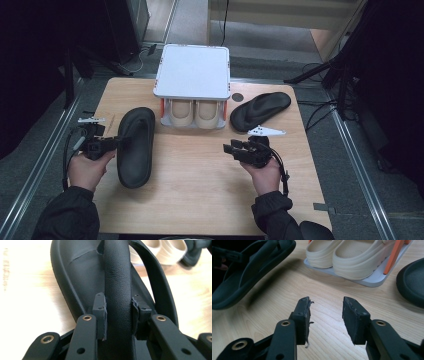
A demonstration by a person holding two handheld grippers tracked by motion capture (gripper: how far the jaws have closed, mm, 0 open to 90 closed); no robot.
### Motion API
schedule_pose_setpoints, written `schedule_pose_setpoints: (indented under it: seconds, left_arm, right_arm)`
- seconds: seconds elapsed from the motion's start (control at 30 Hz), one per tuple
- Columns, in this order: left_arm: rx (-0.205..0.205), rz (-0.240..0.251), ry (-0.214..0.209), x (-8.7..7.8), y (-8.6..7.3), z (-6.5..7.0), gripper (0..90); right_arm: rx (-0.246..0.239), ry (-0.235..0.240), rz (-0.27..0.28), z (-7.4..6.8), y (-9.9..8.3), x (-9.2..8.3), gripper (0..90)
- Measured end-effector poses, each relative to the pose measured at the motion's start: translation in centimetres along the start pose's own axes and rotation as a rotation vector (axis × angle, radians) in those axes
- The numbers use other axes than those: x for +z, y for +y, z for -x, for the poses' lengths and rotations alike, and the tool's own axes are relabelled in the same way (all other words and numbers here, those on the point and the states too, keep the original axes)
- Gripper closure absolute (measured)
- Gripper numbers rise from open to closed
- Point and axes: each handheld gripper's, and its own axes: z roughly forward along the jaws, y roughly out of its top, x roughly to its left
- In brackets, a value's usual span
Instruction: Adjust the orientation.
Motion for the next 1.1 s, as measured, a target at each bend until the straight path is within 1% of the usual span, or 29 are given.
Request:
schedule_pose_setpoints:
  seconds: [0.1,0.13,0.17,0.2,0.27,0.37,0.4,0.43,0.57,0.6,0.63,0.67,0.77,0.8,0.83,1.0,1.1]
  left_arm:
    - [0.020,0.003,-0.012,-0.1,-0.6,0.8,70.1]
    - [0.022,0.004,-0.014,-0.2,-0.8,1.0,70.1]
    - [0.020,-0.009,-0.027,-0.1,-1.0,1.3,70.1]
    - [0.020,-0.006,-0.030,-0.1,-1.3,1.4,70.2]
    - [0.028,-0.014,-0.033,0.0,-1.6,1.8,70.1]
    - [0.035,-0.021,-0.044,-0.1,-2.2,2.5,70.1]
    - [0.041,-0.027,-0.053,-0.1,-2.4,2.8,70.1]
    - [0.042,-0.021,-0.052,0.0,-2.6,2.9,70.1]
    - [0.065,-0.039,-0.065,0.2,-3.2,4.1,70.0]
    - [0.067,-0.033,-0.064,0.2,-3.3,4.3,70.0]
    - [0.077,-0.042,-0.076,0.3,-3.5,4.7,70.0]
    - [0.081,-0.045,-0.077,0.4,-3.6,4.9,70.0]
    - [0.095,-0.048,-0.085,0.9,-4.0,5.9,69.9]
    - [0.108,-0.057,-0.088,1.2,-4.0,6.2,69.9]
    - [0.112,-0.060,-0.091,1.5,-4.1,6.4,69.9]
    - [0.127,-0.069,-0.121,2.5,-4.1,7.6,69.8]
    - [0.129,-0.068,-0.130,3.1,-4.0,8.1,69.7]
  right_arm:
    - [0.001,0.006,-0.006,0.1,0.1,-0.3,56.0]
    - [0.004,0.007,-0.006,0.1,0.1,-0.4,55.9]
    - [0.002,0.007,-0.008,0.2,0.1,-0.5,55.8]
    - [0.004,0.006,-0.010,0.3,0.1,-0.6,55.8]
    - [0.009,0.007,-0.011,0.5,0.1,-0.7,55.7]
    - [0.014,0.001,-0.008,0.9,0.1,-1.1,55.7]
    - [0.017,0.000,-0.007,1.0,0.1,-1.2,55.7]
    - [0.022,-0.004,-0.006,1.2,0.1,-1.3,55.5]
    - [0.019,-0.020,-0.001,1.6,0.1,-1.6,55.4]
    - [0.023,-0.023,0.000,1.7,0.1,-1.7,55.4]
    - [0.024,-0.024,0.003,1.8,0.1,-1.8,55.4]
    - [0.026,-0.028,0.005,2.0,0.1,-1.9,55.4]
    - [0.032,-0.036,0.007,2.2,0.1,-2.0,55.1]
    - [0.034,-0.039,0.009,2.3,0.2,-2.0,55.0]
    - [0.034,-0.040,0.011,2.3,0.2,-2.0,55.0]
    - [0.033,-0.046,0.011,2.4,0.2,-2.0,54.8]
    - [0.031,-0.053,0.008,2.4,0.2,-1.9,54.1]
